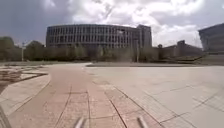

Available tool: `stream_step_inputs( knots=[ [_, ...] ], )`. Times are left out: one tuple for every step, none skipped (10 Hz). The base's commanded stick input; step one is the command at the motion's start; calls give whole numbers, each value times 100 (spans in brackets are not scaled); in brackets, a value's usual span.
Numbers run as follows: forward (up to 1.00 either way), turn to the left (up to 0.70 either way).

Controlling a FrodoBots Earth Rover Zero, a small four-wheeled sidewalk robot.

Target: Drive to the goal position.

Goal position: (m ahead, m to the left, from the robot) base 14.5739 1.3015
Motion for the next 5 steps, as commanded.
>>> stream_step_inputs(
  knots=[
    [70, 35],
    [70, 6],
    [70, 0],
    [70, 0],
    [70, 0]
  ],
)
